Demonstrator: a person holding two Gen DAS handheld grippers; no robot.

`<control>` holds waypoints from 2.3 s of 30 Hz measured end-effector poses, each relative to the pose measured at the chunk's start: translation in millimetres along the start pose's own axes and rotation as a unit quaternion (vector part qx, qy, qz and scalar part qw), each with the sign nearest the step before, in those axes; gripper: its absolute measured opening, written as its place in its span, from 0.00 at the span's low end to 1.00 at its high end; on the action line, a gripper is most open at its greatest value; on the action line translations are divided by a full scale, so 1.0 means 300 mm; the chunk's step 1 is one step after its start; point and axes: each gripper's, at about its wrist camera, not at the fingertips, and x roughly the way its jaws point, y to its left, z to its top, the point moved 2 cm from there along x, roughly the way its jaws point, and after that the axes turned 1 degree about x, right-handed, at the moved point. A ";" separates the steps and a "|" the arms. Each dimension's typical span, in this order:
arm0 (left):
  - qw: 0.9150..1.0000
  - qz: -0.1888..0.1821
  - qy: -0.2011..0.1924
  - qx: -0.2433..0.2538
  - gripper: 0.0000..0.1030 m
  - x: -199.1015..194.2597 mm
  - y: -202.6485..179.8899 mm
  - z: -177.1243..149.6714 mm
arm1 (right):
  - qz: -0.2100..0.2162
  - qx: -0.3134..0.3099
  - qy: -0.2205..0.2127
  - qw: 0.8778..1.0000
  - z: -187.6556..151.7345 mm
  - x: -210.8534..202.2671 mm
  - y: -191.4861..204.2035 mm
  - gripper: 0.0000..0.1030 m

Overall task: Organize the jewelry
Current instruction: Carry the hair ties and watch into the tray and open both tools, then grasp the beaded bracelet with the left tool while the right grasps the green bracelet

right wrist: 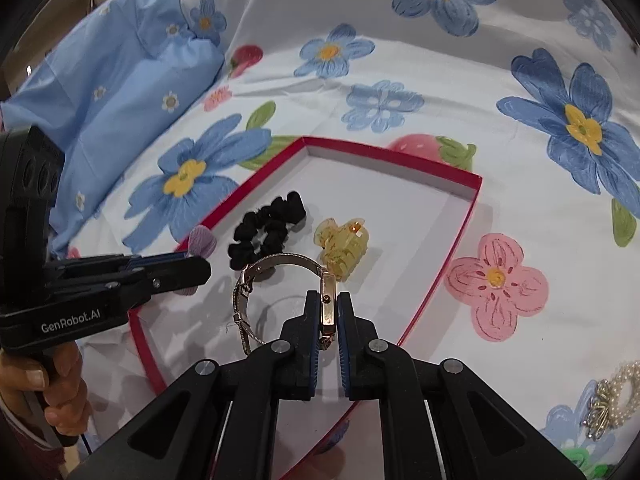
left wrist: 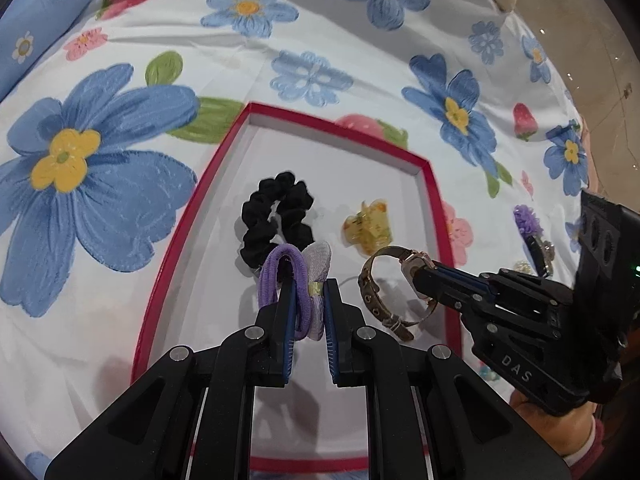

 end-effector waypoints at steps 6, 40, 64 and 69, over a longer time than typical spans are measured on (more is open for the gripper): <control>1.000 0.010 0.017 0.002 0.11 0.055 0.013 -0.003 | -0.018 -0.021 0.018 0.999 0.002 0.047 0.014 0.08; 1.000 0.027 0.010 -0.008 0.51 0.023 0.020 -0.014 | -0.001 0.006 -0.001 1.000 0.001 -0.023 -0.012 0.27; 0.998 -0.040 -0.021 0.033 0.57 -0.132 -0.288 -0.108 | -0.020 0.104 -0.069 0.992 -0.233 -0.373 -0.222 0.38; 0.997 -0.052 -0.014 0.053 0.58 -0.125 -0.371 -0.138 | -0.037 0.130 -0.075 0.988 -0.328 -0.448 -0.292 0.40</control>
